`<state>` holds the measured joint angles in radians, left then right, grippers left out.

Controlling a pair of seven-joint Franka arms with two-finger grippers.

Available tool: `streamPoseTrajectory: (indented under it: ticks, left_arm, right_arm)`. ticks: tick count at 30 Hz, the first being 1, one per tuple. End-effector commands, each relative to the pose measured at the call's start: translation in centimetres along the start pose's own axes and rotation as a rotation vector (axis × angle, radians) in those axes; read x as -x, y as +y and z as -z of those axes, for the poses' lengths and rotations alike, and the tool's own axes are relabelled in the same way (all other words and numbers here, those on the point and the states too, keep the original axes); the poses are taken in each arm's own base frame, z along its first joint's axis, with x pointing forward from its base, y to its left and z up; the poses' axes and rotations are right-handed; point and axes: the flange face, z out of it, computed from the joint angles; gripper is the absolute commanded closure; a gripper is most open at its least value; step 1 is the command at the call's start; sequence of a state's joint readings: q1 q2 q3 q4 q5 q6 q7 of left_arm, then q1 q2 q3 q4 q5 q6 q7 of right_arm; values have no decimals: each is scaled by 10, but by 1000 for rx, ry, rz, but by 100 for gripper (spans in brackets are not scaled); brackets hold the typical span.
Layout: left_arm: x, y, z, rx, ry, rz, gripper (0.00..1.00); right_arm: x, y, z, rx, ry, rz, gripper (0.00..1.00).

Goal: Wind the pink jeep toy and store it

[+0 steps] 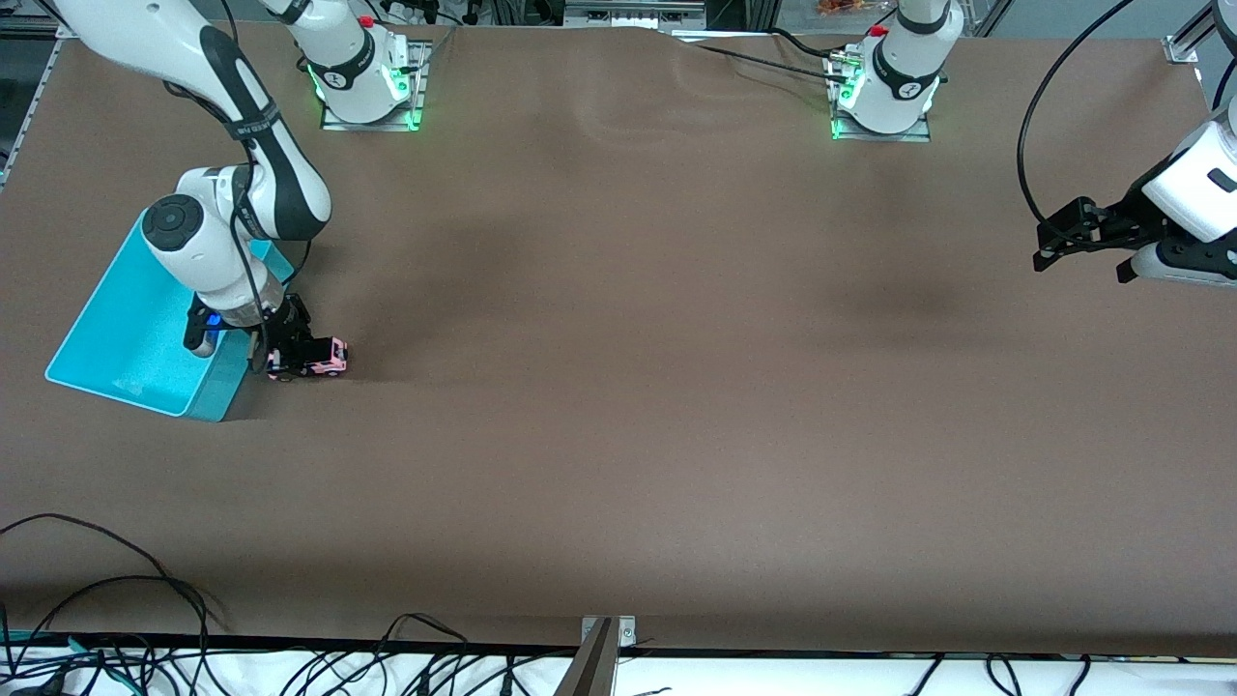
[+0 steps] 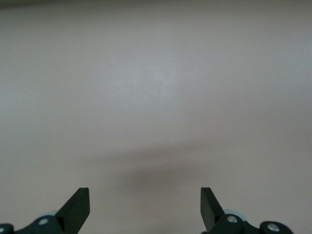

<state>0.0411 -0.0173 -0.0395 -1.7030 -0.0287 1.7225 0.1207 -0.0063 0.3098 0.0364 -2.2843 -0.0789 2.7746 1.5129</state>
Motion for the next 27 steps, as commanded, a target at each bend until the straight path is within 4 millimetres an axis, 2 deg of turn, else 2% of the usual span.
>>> streamPoseTrajectory:
  ticks: [1,6,15,22,27]
  left_arm:
    - [-3,-2,5,-13,-9,12,0]
    - [-3,-2,5,-13,-9,12,0]
    - [-3,-2,5,-13,-9,12,0]
    - [-2,-2,5,-13,-11,12,0]
    - [-2,-2,5,-13,-11,12,0]
  right_arm:
    - [9,-16,34,26,4,89,100]
    - [4,-26,50,94,-4,210,100]
    - [-7,-35,86,251,-92,562,100]
    - [-44,-34,112,331,-137,689,100]
    - [-70,-29,120,348,-152,758,100]
